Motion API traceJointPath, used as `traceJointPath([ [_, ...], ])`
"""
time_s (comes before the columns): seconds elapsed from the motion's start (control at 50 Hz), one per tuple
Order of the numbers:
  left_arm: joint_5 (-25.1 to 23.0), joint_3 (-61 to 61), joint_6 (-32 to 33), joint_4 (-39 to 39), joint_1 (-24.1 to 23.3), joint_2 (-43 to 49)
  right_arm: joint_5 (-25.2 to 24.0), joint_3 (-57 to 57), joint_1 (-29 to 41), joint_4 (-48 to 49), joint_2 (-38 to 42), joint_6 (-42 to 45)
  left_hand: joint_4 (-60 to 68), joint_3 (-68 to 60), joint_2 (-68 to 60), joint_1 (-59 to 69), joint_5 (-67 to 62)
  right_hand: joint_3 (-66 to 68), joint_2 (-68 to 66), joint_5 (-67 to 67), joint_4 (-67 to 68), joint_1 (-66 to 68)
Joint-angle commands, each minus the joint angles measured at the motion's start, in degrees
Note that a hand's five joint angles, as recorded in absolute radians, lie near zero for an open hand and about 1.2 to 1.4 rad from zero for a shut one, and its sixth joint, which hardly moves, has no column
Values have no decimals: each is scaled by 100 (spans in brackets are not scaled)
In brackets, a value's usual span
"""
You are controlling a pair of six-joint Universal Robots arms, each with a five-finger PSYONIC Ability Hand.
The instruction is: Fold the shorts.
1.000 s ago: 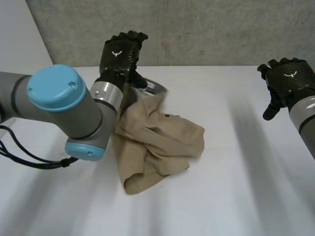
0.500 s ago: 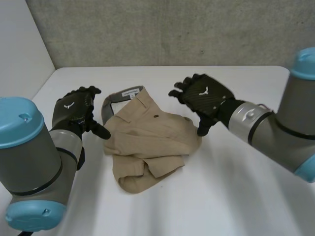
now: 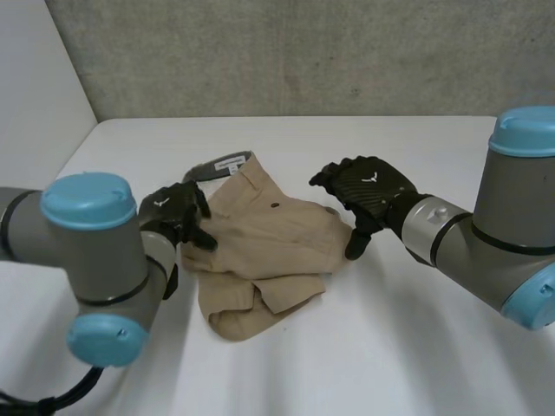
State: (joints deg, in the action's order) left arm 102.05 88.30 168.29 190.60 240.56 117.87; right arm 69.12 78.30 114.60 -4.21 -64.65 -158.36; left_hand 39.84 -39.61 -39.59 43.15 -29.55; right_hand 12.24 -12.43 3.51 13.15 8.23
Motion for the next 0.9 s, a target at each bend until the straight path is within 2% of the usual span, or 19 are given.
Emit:
traceJointPath([
  [0.02, -10, -1173, 81, -103, 571, 210, 391, 352, -272, 34, -206, 68, 4016, -4039, -4041, 3685, -4045, 20, -1, -107, -71, 421],
  [0.12, -89, -2482, 117, -32, 493, 183, 751, 370, -456, 60, -320, 33, 4016, -4039, -4041, 3685, -4045, 20, -1, -107, -71, 421],
  [0.22, -668, -3634, 143, 459, -201, 324, 1112, 405, -685, 227, -470, -72, 4016, -4039, -4041, 3685, -4045, 20, -1, -107, -71, 421],
  [0.36, -1608, -3645, 152, 1417, -1422, 929, 1341, 607, -1001, 324, -777, -345, 4016, -4039, -4041, 3685, -4045, 3, 16, -124, -88, 404],
  [0.46, -2284, -3048, 152, 1638, -1854, 1369, 1358, 844, -1396, 342, -996, -389, 4016, -4039, -4041, 3685, -4045, -31, 49, -157, -122, 371],
  [0.48, -2425, -2933, 152, 1620, -1907, 1439, 1358, 853, -1458, 342, -1023, -389, 3302, -3325, -3327, 2971, -3331, -31, 49, -157, -122, 371],
  [0.52, -2681, -2687, 161, 1594, -1977, 1537, 1376, 888, -1686, 333, -1093, -380, 950, -974, -975, 620, -980, -48, 66, -174, -139, 354],
  [0.58, -2796, -2354, 265, 1611, -2013, 1458, 1385, 915, -1932, 324, -1120, -318, -1657, 1634, 1632, -1988, 1628, -131, 150, -258, -222, 270],
  [0.64, -2787, -2221, 432, 1620, -2004, 1283, 1314, 915, -2056, 324, -1120, -283, -2054, 2031, 2029, -2385, 2025, -165, 184, -292, -256, 236],
  [0.72, -2533, -2133, 793, 1594, -1899, 782, 1235, 888, -2196, 324, -1120, -99, -2155, 2132, 2130, -2486, 2126, -149, 167, -275, -240, 253],
  [0.8, -1805, -1940, 934, 1410, -1592, 202, 858, 897, -2258, 315, -1190, 428, -2156, 2132, 2131, -2486, 2126, -98, 117, -225, -189, 303],
  [0.82, -1437, -1791, 934, 1261, -1504, -77, 553, 941, -2258, 307, -1260, 699, -2172, 2149, 2147, -2503, 2143, -98, 117, -225, -189, 303],
  [0.88, -952, -1562, 916, 997, -1415, -413, 77, 1029, -2267, 228, -1383, 1192, -2156, 2132, 2130, -2486, 2126, -48, 66, -174, -139, 354],
  [0.9, -654, -1378, 908, 753, -1406, -562, -273, 1151, -2293, 140, -1427, 1576, -2122, 2099, 2097, -2453, 2093, -14, 33, -141, -105, 387],
])
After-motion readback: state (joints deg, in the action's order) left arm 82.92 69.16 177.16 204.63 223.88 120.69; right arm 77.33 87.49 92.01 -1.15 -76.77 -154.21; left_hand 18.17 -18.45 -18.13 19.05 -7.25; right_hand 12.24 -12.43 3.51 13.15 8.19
